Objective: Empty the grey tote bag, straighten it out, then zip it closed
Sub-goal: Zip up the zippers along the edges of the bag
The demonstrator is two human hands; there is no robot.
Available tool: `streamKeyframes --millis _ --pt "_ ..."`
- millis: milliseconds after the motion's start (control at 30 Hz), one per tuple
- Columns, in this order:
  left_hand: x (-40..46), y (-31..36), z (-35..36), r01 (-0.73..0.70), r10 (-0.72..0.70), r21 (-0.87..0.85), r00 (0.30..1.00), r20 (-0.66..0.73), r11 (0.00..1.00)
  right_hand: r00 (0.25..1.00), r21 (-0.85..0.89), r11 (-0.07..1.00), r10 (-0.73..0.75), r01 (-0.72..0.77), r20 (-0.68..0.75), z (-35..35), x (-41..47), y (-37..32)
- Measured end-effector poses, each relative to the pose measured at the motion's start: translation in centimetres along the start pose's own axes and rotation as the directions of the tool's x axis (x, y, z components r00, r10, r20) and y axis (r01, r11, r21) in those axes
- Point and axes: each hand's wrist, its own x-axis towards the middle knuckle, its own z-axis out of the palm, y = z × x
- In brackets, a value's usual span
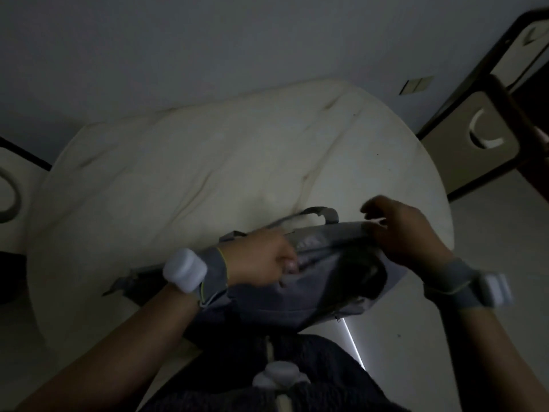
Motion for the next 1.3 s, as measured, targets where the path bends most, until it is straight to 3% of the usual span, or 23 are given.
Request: streamKeyframes --millis 33,67,133,167,200,267,333,433,500,667,767,867,967,1067,1167,1233,1300 --pt "0.1 0.2 0.5 -0.029 0.027 0.028 0.997 0.076 0.999 0.99 -0.039 0.999 -0.021 0.026 0.142 0.5 0.6 0.1" --pt "0.1 0.1 0.8 -0.05 0.047 0.046 0.997 0.054 0.998 0.951 -0.08 0.994 -0.048 0.075 0.306 1.1 1.1 -0.2" --pt "-0.1 -1.2 1.0 -0.078 0.085 0.046 0.978 -0.193 0.996 0.853 -0.159 0.965 -0.102 0.21 0.512 2.8 1.1 -1.6" --pt "-0.4 -2.3 0.8 -0.051 0.064 0.052 0.958 -0.28 0.997 0.85 -0.199 0.938 -0.15 0.283 0.505 4.2 1.2 -1.8" --pt "-1.0 -3.4 0.5 0.006 0.013 0.065 0.959 -0.284 0.998 0.866 -0.251 0.912 -0.182 0.326 0.466 5.7 1.3 -1.8" --pt "-2.7 -5.2 0.2 0.176 -0.163 0.111 0.98 -0.117 0.978 0.904 -0.378 0.855 -0.21 0.355 0.374 8.2 1.3 -1.9" --pt "-4.3 -6.7 0.8 0.312 -0.312 0.278 0.949 -0.043 0.909 0.923 -0.438 0.824 -0.249 0.361 0.293 9.7 1.8 -2.2" --pt "-6.1 -8.7 1.4 0.391 -0.286 0.341 0.903 -0.32 0.855 0.911 -0.416 0.811 -0.383 0.41 0.152 9.1 2.9 -3.7" --pt "-7.1 -9.5 0.3 0.421 -0.252 0.353 0.865 -0.435 0.836 0.901 -0.432 0.802 -0.429 0.411 0.061 7.3 3.8 -5.1" --pt "-9.7 -9.7 -6.2 0.453 -0.091 0.315 0.677 -0.731 0.834 0.828 -0.463 0.785 -0.534 0.412 -0.169 1.7 6.2 -9.5" --pt "-11.2 -11.5 -9.8 0.501 -0.108 0.22 0.546 -0.831 0.837 0.735 -0.482 0.743 -0.627 0.464 -0.259 0.3 8.5 -13.1" --pt "-11.5 -15.2 -10.8 0.581 -0.225 0.143 0.513 -0.828 0.801 0.694 -0.526 0.69 -0.681 0.498 -0.236 1.6 11.3 -16.5" --pt "-11.3 -19.9 -8.3 0.655 -0.396 0.126 0.586 -0.707 0.746 0.778 -0.589 0.649 -0.626 0.481 -0.056 4.4 14.7 -16.8" --pt "-11.8 -23.7 -6.2 0.681 -0.488 0.114 0.622 -0.612 0.724 0.894 -0.526 0.732 -0.423 0.433 0.148 5.8 18.4 -12.9" --pt "-13.3 -26.9 -5.1 0.692 -0.461 0.172 0.624 -0.631 0.701 0.937 -0.607 0.72 -0.324 0.335 0.133 4.8 20.3 -9.3" --pt "-13.6 -28.4 -5.9 0.7 -0.413 0.217 0.61 -0.676 0.68 0.954 -0.7 0.658 -0.273 0.277 0.121 3.3 21.3 -9.1" --pt "-14.7 -30.8 -8.4 0.741 -0.429 0.173 0.544 -0.721 0.649 0.949 -0.759 0.61 -0.312 0.228 0.035 3.5 23.7 -10.9"
